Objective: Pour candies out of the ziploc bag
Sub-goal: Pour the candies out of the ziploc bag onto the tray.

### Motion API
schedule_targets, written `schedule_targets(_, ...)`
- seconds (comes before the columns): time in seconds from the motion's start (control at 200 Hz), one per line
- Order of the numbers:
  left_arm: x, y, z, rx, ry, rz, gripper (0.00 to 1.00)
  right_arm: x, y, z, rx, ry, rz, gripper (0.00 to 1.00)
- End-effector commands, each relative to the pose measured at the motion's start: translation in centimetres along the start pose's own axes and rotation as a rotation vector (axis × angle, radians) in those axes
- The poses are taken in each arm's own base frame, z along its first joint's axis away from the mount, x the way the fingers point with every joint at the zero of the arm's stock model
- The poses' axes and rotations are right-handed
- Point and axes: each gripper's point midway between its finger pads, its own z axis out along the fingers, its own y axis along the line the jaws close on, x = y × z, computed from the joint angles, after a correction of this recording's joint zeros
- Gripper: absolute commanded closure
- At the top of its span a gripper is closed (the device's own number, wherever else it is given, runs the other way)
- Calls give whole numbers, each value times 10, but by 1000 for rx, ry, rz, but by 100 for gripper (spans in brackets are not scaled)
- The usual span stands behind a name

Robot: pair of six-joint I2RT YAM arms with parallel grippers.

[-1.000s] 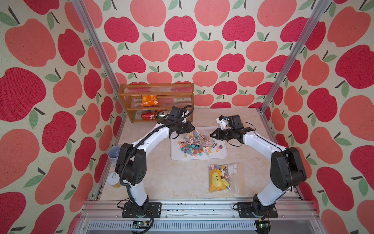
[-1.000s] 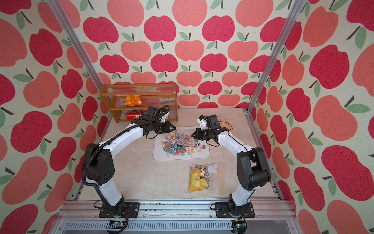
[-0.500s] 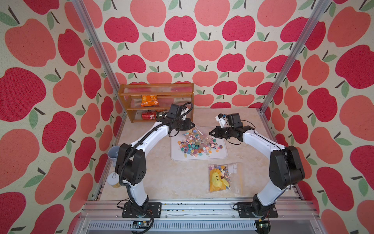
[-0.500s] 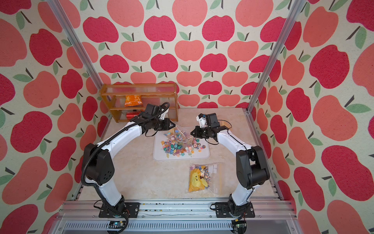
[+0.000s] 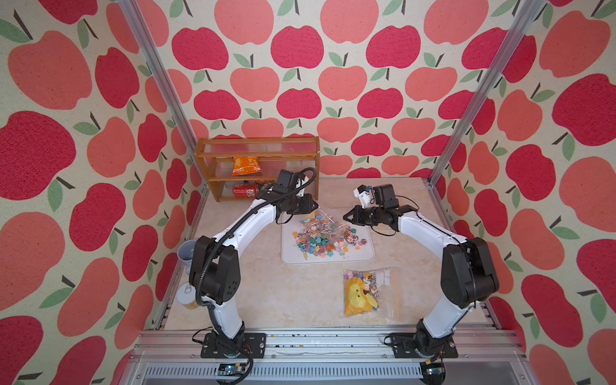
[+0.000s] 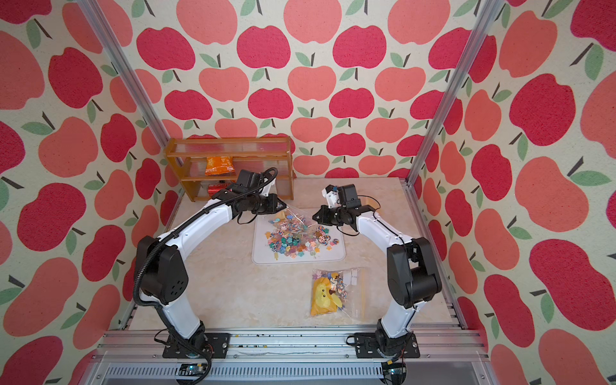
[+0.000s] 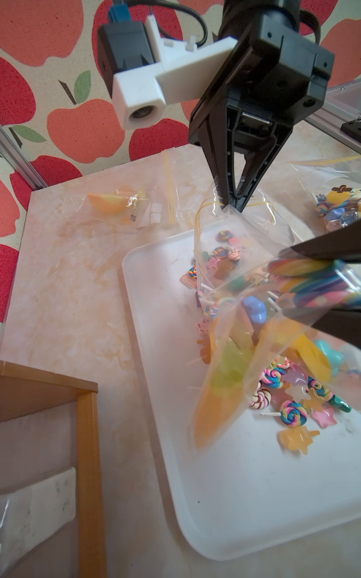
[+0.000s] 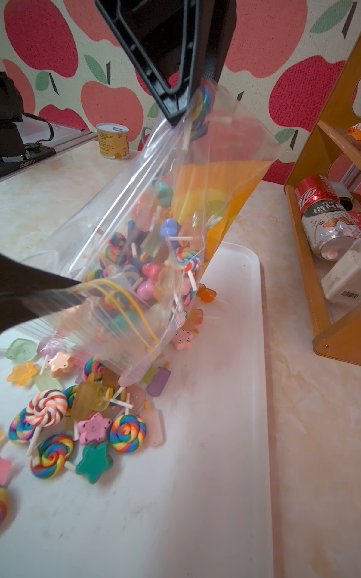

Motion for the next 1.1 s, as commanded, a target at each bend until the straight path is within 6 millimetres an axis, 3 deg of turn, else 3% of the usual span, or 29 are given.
schedule_targets(0.0,-43,-7,-31,0,-143,46,100,2,-10,3,29,16,20,100)
schedule_targets(1.095,-59,2,-43,-21,-170,62,100,-6,-7,23,7,37,23,100)
